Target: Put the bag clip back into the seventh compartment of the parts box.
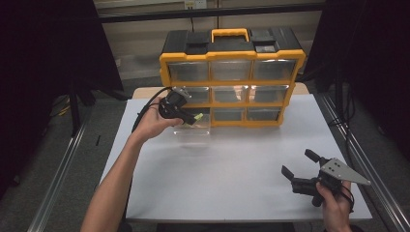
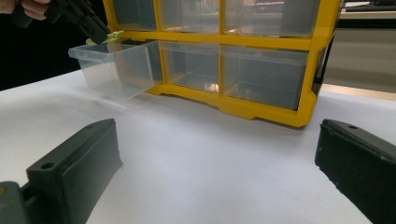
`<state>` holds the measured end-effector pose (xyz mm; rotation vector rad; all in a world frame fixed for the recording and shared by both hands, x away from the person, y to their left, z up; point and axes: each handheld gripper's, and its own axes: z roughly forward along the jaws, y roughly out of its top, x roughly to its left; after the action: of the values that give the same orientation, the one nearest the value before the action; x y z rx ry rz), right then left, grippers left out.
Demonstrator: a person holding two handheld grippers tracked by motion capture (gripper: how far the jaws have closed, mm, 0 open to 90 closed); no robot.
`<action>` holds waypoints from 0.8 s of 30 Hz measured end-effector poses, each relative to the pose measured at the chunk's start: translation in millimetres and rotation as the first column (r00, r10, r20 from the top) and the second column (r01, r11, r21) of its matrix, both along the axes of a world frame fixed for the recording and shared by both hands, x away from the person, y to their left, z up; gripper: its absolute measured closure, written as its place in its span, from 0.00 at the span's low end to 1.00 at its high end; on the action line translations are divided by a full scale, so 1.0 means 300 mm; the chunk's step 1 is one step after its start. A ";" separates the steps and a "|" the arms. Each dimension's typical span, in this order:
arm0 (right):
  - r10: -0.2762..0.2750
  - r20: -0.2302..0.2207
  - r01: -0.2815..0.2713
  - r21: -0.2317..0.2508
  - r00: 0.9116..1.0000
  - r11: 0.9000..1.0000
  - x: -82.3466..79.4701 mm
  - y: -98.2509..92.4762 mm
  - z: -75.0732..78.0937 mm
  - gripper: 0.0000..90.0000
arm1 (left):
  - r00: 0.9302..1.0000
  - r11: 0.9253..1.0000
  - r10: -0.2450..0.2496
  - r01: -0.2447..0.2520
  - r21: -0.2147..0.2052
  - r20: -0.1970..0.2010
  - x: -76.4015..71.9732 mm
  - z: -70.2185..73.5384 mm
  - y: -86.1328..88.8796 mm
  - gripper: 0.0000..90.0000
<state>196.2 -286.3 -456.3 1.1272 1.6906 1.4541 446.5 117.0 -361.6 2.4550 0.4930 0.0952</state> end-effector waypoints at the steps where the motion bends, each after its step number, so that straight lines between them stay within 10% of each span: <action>1: 0.000 -0.001 0.000 0.000 1.000 1.000 0.000 0.000 0.000 0.00 | 1.000 1.000 0.001 -0.001 0.000 -0.003 0.000 -0.004 0.001 0.87; 13: 0.000 -0.002 0.000 0.002 1.000 1.000 0.001 0.001 -0.001 0.00 | 1.000 0.998 -0.012 0.013 0.054 -0.014 0.012 -0.036 -0.004 0.87; 24: 0.009 -0.004 -0.009 -0.005 1.000 1.000 0.001 -0.003 -0.001 0.00 | 0.999 1.000 0.026 -0.025 0.013 -0.030 0.015 -0.058 0.004 0.86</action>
<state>196.5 -287.3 -456.7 1.1214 1.7030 1.4532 451.0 118.1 -379.2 2.4660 0.5383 0.0719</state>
